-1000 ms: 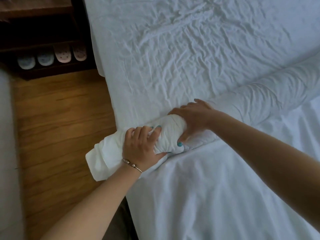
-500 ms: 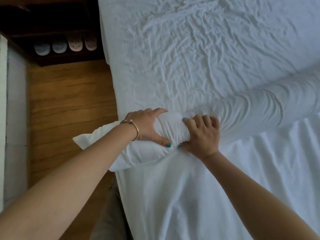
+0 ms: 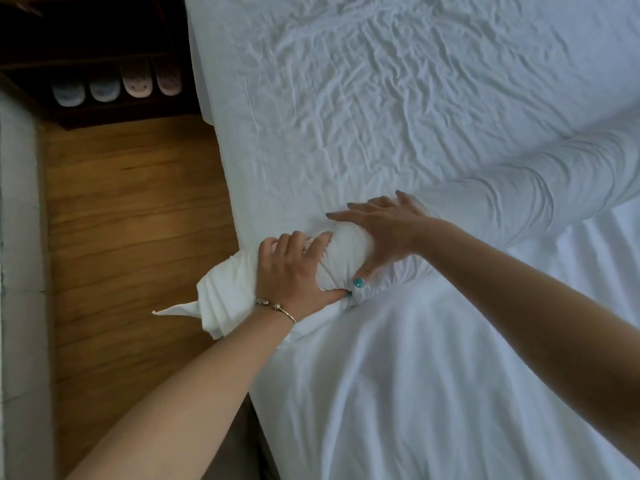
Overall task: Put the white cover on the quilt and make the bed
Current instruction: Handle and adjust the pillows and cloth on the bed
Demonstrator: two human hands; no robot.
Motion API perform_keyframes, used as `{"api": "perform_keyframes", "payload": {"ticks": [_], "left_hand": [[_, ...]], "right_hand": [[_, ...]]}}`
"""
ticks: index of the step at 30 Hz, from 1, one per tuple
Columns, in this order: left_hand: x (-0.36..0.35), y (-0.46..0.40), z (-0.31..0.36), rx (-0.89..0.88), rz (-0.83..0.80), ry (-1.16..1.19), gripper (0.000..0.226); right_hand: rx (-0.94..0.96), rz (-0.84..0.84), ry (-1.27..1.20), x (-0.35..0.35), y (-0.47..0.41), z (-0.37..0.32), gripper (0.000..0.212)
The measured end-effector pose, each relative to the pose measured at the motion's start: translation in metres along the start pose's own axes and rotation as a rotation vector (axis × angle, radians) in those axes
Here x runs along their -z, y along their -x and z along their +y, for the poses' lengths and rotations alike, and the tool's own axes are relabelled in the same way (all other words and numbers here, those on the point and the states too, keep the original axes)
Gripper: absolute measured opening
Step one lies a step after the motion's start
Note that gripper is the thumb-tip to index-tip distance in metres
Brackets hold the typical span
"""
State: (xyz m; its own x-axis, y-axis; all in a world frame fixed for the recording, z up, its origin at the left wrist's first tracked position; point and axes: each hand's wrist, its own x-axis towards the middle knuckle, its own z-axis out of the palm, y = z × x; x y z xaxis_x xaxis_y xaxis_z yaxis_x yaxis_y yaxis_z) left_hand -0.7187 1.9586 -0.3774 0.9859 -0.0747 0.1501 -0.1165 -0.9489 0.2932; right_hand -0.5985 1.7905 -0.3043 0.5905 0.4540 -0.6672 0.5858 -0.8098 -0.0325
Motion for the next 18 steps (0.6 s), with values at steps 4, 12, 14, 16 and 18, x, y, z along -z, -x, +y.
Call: {"api": "perform_keyframes", "payload": {"ticks": [4,12,14,16,18], "left_hand": [[0.002,0.001,-0.003,-0.010,-0.011,0.037,0.090],[0.049,-0.034,-0.030,-0.082,-0.635,0.124,0.111],[0.051,-0.044,-0.038,-0.020,-0.841,0.168,0.119],[0.045,-0.038,-0.035,0.018,-0.886,0.210,0.119],[0.036,-0.020,-0.027,0.001,-0.721,0.184,0.111]], "right_hand": [[-0.094,0.248,0.033,-0.023,0.003,-0.013,0.104],[-0.199,0.799,-0.043,-0.089,0.025,-0.031,0.085],[-0.207,0.926,-0.035,-0.106,0.032,-0.035,0.081],[-0.229,1.029,-0.022,-0.119,0.036,-0.041,0.075],[-0.243,1.102,-0.008,-0.129,0.039,-0.047,0.067]]}}
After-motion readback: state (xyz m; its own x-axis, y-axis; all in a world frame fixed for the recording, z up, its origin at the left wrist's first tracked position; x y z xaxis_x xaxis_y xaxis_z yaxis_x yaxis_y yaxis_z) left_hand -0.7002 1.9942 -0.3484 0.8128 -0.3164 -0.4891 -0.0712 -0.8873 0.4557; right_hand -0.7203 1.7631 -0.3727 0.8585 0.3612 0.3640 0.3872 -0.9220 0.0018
